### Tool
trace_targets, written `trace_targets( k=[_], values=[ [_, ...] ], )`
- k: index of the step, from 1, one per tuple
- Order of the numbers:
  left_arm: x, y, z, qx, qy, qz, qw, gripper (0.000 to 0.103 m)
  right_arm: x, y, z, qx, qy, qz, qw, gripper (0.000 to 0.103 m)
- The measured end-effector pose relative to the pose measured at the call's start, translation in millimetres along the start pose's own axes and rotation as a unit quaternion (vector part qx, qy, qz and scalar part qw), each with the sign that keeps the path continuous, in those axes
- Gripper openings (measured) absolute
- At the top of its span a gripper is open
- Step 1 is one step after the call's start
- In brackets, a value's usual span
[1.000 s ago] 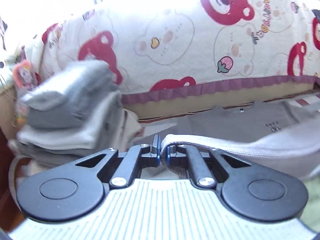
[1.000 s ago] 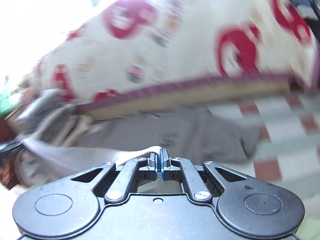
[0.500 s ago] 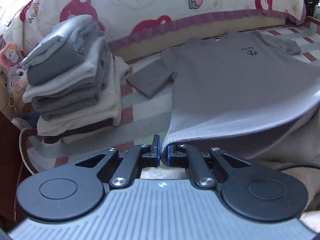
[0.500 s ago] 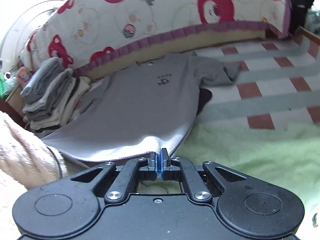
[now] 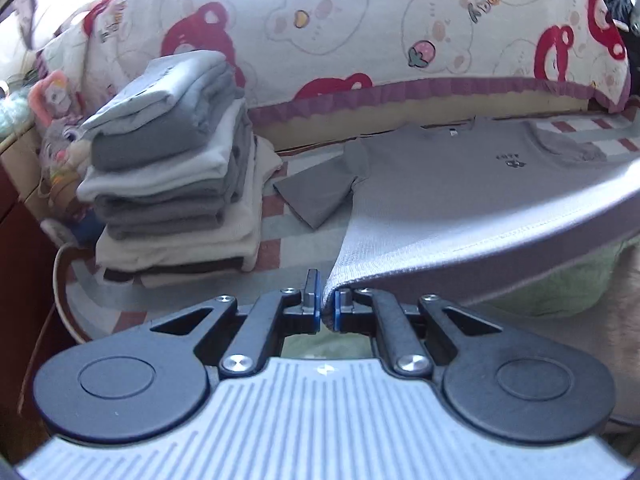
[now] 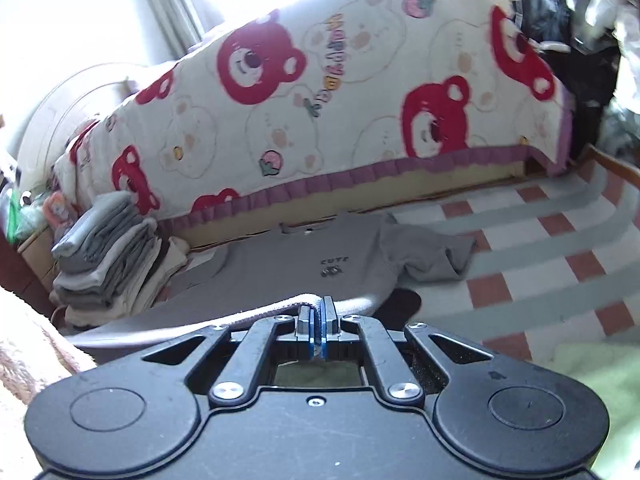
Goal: Fold clothes
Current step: 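Lift the side strip with both grippers and fold it over toward the shirt's middle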
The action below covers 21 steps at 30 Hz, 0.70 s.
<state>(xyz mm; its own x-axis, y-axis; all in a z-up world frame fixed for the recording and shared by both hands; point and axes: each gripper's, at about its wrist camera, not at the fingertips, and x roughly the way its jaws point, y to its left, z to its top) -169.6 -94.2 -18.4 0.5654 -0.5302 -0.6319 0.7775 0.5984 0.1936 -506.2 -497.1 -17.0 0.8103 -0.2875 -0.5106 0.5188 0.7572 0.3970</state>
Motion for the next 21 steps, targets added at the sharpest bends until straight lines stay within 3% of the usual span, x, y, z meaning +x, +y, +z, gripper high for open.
trace_targets(
  k=[3, 6, 9, 16, 21],
  values=[
    [-9.7, -1.7, -13.3, -0.029, 0.017, 0.008, 0.9994, 0.006, -10.0, 2.7, -23.1, 0.001, 0.019, -0.002, 1.0, 0.004],
    [5.7, 5.7, -27.8, -0.067, 0.049, 0.001, 0.9965, 0.006, -0.6, -5.8, -38.7, 0.015, 0.042, -0.002, 0.999, 0.004],
    [23.1, 6.1, -31.5, -0.063, 0.053, -0.003, 0.9965, 0.006, 18.9, -16.2, -40.5, 0.006, 0.052, -0.004, 0.999, 0.004],
    [61.8, 6.8, -2.0, -0.048, 0.014, -0.004, 0.9988, 0.006, 65.7, -20.0, 0.5, -0.073, 0.046, -0.009, 0.996, 0.004],
    [102.5, 5.0, 22.3, -0.046, 0.002, 0.008, 0.9989, 0.006, 103.3, -20.3, 20.6, -0.082, 0.031, -0.023, 0.996, 0.004]
  ],
)
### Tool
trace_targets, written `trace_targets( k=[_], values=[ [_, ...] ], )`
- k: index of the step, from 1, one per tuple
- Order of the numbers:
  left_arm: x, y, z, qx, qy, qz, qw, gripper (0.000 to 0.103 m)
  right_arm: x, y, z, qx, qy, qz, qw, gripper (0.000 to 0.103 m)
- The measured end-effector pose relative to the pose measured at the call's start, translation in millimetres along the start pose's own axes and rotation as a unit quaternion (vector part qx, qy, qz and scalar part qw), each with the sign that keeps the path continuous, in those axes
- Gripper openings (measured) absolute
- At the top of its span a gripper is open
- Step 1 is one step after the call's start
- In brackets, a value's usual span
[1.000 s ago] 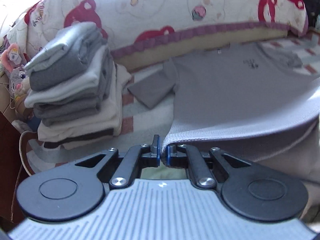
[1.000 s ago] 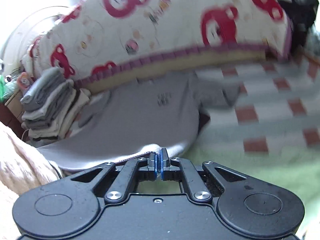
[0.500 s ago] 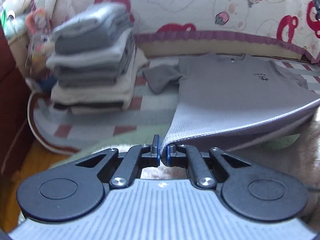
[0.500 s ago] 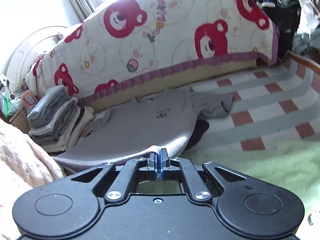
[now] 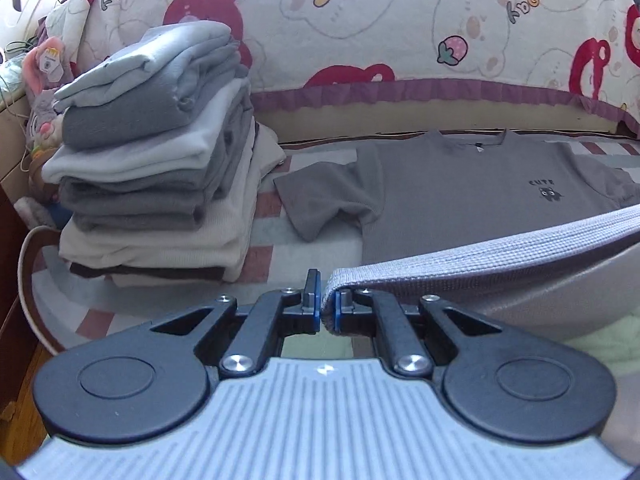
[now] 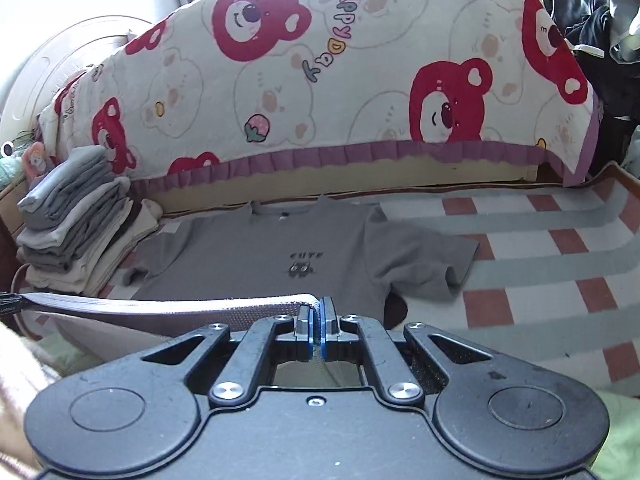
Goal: Fold clothes
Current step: 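Lift the side strip with both grippers and fold it over toward the shirt's middle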
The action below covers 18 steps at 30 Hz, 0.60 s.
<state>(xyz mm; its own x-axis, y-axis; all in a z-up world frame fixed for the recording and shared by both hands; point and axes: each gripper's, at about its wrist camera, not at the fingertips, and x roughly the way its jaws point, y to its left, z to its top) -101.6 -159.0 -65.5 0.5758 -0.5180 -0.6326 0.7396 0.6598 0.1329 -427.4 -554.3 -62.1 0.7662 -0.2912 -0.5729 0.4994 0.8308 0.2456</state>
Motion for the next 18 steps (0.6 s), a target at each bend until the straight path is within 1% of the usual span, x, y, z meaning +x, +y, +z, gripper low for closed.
trace_targets(
  k=[2, 6, 9, 11, 13, 14, 17, 18],
  values=[
    [16.2, -2.1, 6.7, 0.003, 0.0, -0.001, 1.0, 0.007, 16.0, -3.7, 2.5, 0.003, 0.003, -0.007, 1.0, 0.004],
    [53.4, -4.0, 17.7, 0.02, 0.015, -0.004, 0.9997, 0.007, 51.8, -12.7, 6.7, 0.007, 0.014, -0.017, 1.0, 0.004],
    [87.3, 4.2, 27.0, 0.002, 0.036, -0.022, 0.9991, 0.007, 86.4, -21.3, 14.4, 0.01, 0.026, -0.024, 0.999, 0.003],
    [111.6, 13.8, 37.3, -0.007, 0.043, -0.031, 0.9986, 0.007, 110.1, -26.4, 25.8, 0.013, 0.027, -0.029, 0.999, 0.003],
    [134.4, 20.7, 52.1, -0.002, 0.037, -0.027, 0.9989, 0.007, 133.7, -31.4, 37.2, 0.017, 0.029, -0.034, 0.999, 0.003],
    [142.6, 19.7, 62.9, 0.002, 0.026, -0.024, 0.9994, 0.007, 144.5, -33.2, 45.3, 0.019, 0.026, -0.038, 0.999, 0.003],
    [167.1, 16.9, 95.2, 0.014, -0.005, -0.014, 0.9998, 0.007, 170.5, -37.8, 75.9, 0.031, 0.004, -0.048, 0.998, 0.003],
    [173.1, 19.7, 104.7, 0.008, -0.012, -0.015, 0.9998, 0.007, 176.8, -39.5, 85.4, 0.038, -0.004, -0.051, 0.998, 0.003]
  ],
)
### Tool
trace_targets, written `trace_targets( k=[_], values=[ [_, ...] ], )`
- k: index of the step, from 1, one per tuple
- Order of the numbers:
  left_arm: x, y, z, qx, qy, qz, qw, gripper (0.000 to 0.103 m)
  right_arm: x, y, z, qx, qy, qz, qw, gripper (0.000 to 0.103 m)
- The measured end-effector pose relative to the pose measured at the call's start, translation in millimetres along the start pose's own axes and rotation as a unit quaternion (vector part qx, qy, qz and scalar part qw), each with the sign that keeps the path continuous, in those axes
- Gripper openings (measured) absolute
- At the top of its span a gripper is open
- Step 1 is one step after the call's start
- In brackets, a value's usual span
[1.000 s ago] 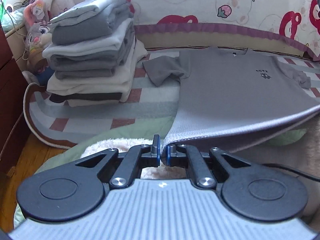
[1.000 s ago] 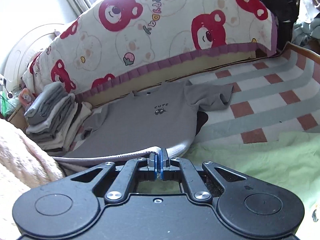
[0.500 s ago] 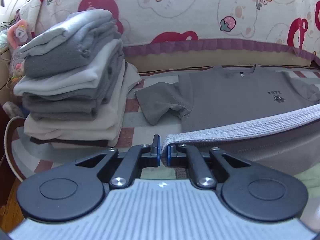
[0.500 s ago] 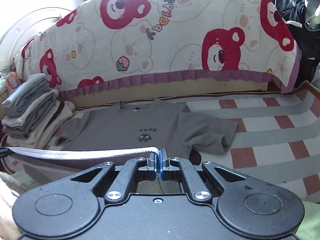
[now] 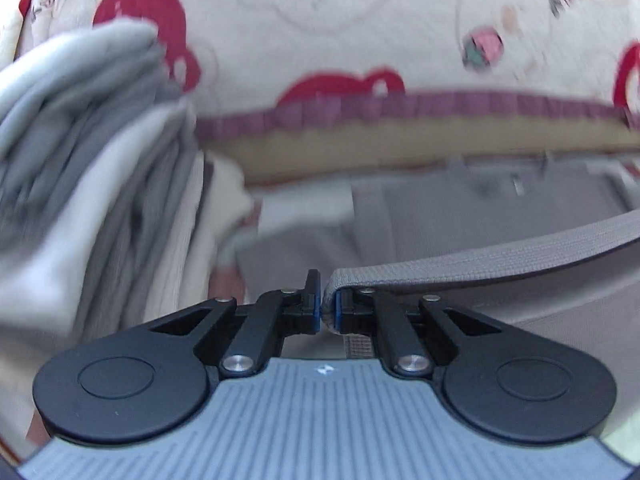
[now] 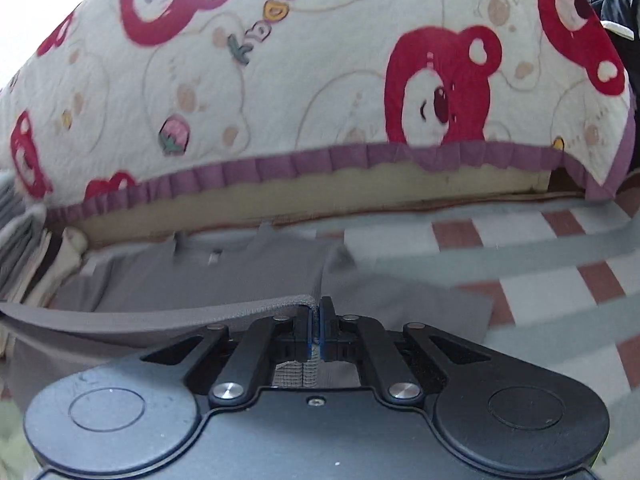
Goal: Fold clothes
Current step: 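Lift the side strip with both grippers and fold it over toward the shirt's middle, then lay the folded strip down and open both grippers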
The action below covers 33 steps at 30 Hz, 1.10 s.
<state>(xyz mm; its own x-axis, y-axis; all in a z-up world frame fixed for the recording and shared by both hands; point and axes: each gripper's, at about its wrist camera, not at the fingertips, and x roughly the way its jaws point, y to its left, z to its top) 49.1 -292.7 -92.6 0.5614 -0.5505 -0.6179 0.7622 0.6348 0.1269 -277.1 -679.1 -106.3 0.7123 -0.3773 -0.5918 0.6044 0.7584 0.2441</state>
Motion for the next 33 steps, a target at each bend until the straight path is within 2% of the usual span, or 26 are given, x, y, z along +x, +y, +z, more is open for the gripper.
trace_targets(
  k=[3, 6, 7, 11, 14, 15, 20, 23, 25, 27, 28, 33],
  values=[
    [14.1, 5.7, 18.1, -0.016, -0.022, -0.017, 0.9995, 0.007, 12.2, -0.2, 19.4, 0.009, -0.023, -0.012, 1.0, 0.003],
    [18.3, 10.2, 9.3, -0.041, -0.039, -0.045, 0.9974, 0.007, 14.7, -2.7, 10.4, 0.005, -0.029, -0.016, 0.999, 0.004],
    [21.1, 11.7, 1.7, -0.043, -0.032, -0.054, 0.9971, 0.007, 16.9, -5.1, 0.4, 0.007, -0.018, -0.017, 1.0, 0.004],
    [41.7, 9.0, -44.1, -0.021, 0.042, -0.06, 0.997, 0.008, 29.5, -16.2, -49.6, 0.016, 0.043, -0.021, 0.999, 0.004],
    [57.5, 6.1, -77.4, -0.001, 0.1, -0.064, 0.9929, 0.009, 36.0, -20.4, -79.9, 0.024, 0.076, -0.021, 0.997, 0.004],
    [61.0, 4.5, -79.5, 0.009, 0.117, -0.06, 0.9913, 0.009, 37.9, -20.9, -87.4, 0.026, 0.084, -0.02, 0.996, 0.004],
    [58.0, 6.5, -68.5, 0.005, 0.104, -0.059, 0.9928, 0.01, 37.2, -22.1, -90.4, 0.018, 0.084, -0.017, 0.996, 0.004],
    [57.0, 17.3, -71.9, -0.029, 0.118, -0.084, 0.9889, 0.011, 25.9, -29.1, -97.6, 0.046, 0.071, -0.012, 0.996, 0.005],
    [56.6, 23.1, -76.7, -0.047, 0.131, -0.099, 0.9853, 0.012, 26.6, -28.6, -106.9, 0.039, 0.084, -0.014, 0.996, 0.005],
    [55.3, 20.8, -84.0, -0.038, 0.144, -0.095, 0.9843, 0.016, 28.7, -27.0, -115.6, 0.024, 0.098, -0.016, 0.995, 0.005],
    [52.3, 16.6, -87.4, -0.029, 0.144, -0.084, 0.9856, 0.023, 29.9, -27.1, -119.0, 0.018, 0.102, -0.016, 0.995, 0.005],
    [39.3, 3.4, -88.7, 0.014, 0.126, -0.047, 0.9908, 0.031, 29.6, -39.3, -125.0, 0.074, 0.097, 0.003, 0.992, 0.008]
  ],
)
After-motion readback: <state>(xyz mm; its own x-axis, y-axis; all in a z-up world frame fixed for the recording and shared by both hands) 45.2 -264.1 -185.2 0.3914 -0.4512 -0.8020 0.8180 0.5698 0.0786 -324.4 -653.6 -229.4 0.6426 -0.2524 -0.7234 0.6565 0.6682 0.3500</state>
